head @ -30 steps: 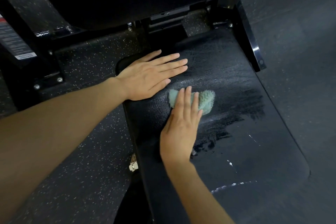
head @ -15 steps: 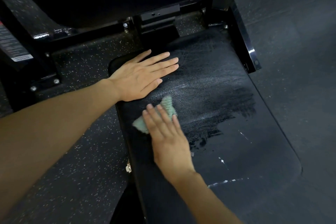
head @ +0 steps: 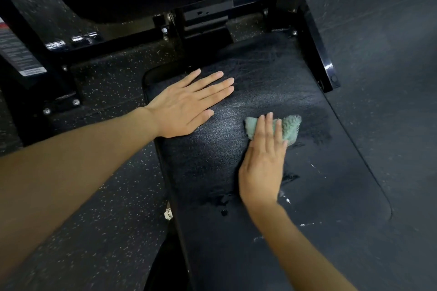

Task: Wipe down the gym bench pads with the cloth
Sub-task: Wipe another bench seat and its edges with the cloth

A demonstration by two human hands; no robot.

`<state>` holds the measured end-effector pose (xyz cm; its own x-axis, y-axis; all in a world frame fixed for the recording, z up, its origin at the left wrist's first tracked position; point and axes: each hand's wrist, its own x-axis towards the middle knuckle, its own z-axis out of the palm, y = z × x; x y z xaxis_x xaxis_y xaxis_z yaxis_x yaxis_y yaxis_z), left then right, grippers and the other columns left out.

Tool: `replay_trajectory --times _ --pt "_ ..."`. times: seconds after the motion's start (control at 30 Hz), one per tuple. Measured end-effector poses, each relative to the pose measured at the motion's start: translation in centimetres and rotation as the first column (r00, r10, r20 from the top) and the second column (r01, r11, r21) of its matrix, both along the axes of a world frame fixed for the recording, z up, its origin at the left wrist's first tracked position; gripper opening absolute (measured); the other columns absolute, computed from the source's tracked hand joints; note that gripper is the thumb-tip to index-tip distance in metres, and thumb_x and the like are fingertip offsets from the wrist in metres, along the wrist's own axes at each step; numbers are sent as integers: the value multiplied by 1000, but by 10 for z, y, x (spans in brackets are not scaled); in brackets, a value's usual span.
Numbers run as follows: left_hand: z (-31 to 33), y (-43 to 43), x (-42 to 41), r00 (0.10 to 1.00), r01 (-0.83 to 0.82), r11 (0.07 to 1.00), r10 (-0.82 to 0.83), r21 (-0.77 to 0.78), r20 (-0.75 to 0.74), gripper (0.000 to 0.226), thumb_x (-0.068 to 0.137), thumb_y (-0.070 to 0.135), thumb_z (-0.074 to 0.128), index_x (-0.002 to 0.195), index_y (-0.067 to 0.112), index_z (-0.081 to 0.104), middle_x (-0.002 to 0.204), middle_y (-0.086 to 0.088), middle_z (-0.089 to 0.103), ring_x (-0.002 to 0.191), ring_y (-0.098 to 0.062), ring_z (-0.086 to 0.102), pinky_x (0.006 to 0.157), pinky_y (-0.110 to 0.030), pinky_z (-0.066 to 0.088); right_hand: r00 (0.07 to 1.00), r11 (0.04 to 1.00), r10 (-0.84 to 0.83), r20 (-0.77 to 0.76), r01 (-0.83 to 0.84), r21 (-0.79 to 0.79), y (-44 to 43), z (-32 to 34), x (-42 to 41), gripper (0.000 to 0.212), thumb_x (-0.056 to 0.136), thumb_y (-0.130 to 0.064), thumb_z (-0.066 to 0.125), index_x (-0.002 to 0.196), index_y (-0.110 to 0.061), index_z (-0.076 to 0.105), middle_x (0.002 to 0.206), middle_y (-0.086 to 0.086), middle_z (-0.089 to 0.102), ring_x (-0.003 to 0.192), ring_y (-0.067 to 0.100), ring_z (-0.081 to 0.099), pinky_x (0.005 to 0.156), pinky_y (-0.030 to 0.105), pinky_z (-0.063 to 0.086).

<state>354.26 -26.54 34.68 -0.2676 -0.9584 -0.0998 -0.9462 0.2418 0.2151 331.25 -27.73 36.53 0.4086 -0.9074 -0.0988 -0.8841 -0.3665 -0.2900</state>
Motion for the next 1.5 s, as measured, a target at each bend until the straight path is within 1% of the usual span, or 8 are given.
replay_trajectory --times 0.17,0.4,0.73,0.93,1.17,1.27,1.37,1.5 --pt "1 2 -4 1000 -7 1000 7 -4 2 61 102 37 11 158 17 4 166 1 0 153 -18 -2 124 -43 1 990 990 138 0 -138 12 62 4 24 70 87 2 33 155 -11 25 163 6 21 151 26 13 119 49 16" --pt "2 4 -8 999 -9 1000 10 -10 35 60 102 36 15 158 16 5 166 1 0 153 -19 -4 123 -42 0 874 874 485 -18 -484 36 65 7 13 65 87 -11 31 152 -13 31 161 2 29 150 21 22 122 41 20" --pt "4 10 -29 993 -106 994 108 -28 57 60 103 34 17 158 14 5 166 -2 1 153 -18 -2 123 -43 -2 901 902 432 31 -431 -20 -28 3 -41 64 91 1 42 153 -12 31 160 3 30 150 20 21 122 41 15" --pt "5 12 -47 987 -147 989 148 -32 64 60 104 36 16 158 11 5 166 -4 1 153 -20 -2 123 -45 1 887 886 463 -3 -462 17 -100 5 -81 61 96 5 43 153 -10 29 161 5 27 150 21 17 122 46 18" --pt "6 11 -61 979 -192 980 195 -46 65 60 104 36 17 158 11 7 166 -4 4 153 -21 2 123 -46 3 982 983 181 49 -181 -1 -63 4 -51 65 90 -1 19 154 -6 25 162 11 21 151 29 9 121 54 13" --pt "7 10 -67 974 -211 977 214 -44 70 61 103 35 19 157 10 10 166 -5 6 153 -22 4 123 -47 7 946 944 325 6 -325 54 -20 5 -37 75 82 4 11 157 -8 9 165 11 6 152 30 -4 123 52 9" --pt "8 9 -72 969 -232 972 235 -43 82 61 103 35 20 157 9 12 165 -6 9 153 -23 6 122 -47 9 895 894 436 97 -443 62 10 9 -33 73 81 -4 29 154 -8 27 161 8 25 151 26 15 122 43 11" --pt "10 8 -80 966 -243 969 246 -45 79 60 103 34 20 157 8 14 165 -7 10 153 -25 8 122 -47 11 804 804 590 67 -593 43 -4 9 -46 67 84 -7 31 152 -10 33 160 4 29 150 23 21 119 42 20"
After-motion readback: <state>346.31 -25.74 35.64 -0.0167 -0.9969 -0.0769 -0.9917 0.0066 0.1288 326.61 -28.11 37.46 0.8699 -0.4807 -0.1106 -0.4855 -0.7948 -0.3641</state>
